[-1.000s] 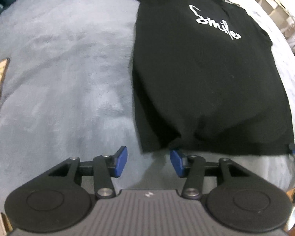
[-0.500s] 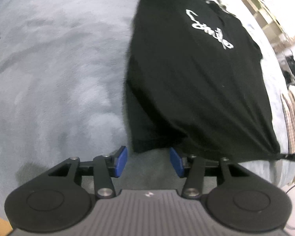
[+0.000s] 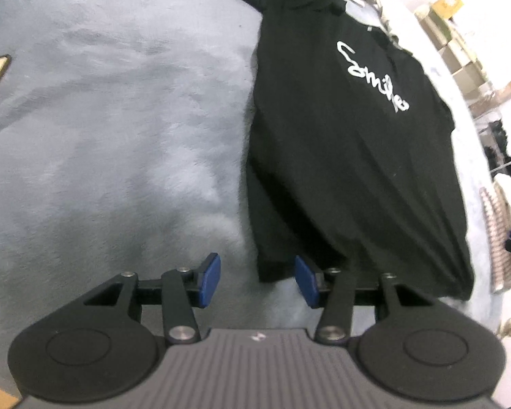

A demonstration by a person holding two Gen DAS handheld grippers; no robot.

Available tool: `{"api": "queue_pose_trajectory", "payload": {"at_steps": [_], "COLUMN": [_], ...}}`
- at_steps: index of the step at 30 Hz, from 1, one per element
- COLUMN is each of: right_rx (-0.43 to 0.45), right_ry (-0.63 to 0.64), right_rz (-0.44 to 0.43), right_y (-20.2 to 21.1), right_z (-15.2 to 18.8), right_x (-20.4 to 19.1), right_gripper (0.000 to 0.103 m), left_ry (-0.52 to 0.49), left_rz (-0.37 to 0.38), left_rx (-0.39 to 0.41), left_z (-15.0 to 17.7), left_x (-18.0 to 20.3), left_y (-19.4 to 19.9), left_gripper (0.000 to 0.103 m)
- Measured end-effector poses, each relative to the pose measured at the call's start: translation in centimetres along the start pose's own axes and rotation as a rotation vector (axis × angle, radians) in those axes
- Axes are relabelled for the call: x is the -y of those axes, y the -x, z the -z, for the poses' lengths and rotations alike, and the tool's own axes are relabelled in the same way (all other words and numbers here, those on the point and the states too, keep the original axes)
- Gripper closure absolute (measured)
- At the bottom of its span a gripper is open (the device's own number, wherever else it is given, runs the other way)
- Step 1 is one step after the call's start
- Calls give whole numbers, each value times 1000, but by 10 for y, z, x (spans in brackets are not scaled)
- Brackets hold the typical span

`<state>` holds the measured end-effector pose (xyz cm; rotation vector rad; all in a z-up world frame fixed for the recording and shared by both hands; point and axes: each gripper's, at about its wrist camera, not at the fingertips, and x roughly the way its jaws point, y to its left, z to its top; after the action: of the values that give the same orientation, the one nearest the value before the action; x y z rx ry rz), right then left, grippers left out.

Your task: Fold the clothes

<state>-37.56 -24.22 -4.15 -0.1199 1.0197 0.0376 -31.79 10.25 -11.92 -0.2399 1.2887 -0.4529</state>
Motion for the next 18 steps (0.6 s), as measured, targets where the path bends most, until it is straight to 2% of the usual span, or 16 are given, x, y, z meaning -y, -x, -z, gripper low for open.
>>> {"api": "queue_pose_trajectory", "payload": {"at_steps": [1, 4, 6, 10, 14, 18], "right_rx": [21, 32, 18, -22, -70, -94], "right_ry": [67, 249, 364, 485, 424, 408], "right_rz": [-59, -233, -314, -401, -436, -428], "right_y": [-7, -34, -50, -69, -72, -87], "right_z": [-13, -38, -43, -44, -51, -53], "right_x": [-20, -84, -127, -181, -183, -177], "right_gripper": [68, 68, 68, 70, 70, 70], "left_ry": [-1, 4, 9, 3, -4, 94], "left_rz": [14, 39, 35, 41, 53, 85], "left_rx": [2, -7, -17, -16, -17, -42], "left_z": [-1, -2, -2, -1, 2, 2], "left_x": [0, 0, -1, -2, -13, -41], "left_y": [-3, -13, -19, -11, 19, 27], "left_gripper": [59, 73, 98, 100, 100, 100]}}
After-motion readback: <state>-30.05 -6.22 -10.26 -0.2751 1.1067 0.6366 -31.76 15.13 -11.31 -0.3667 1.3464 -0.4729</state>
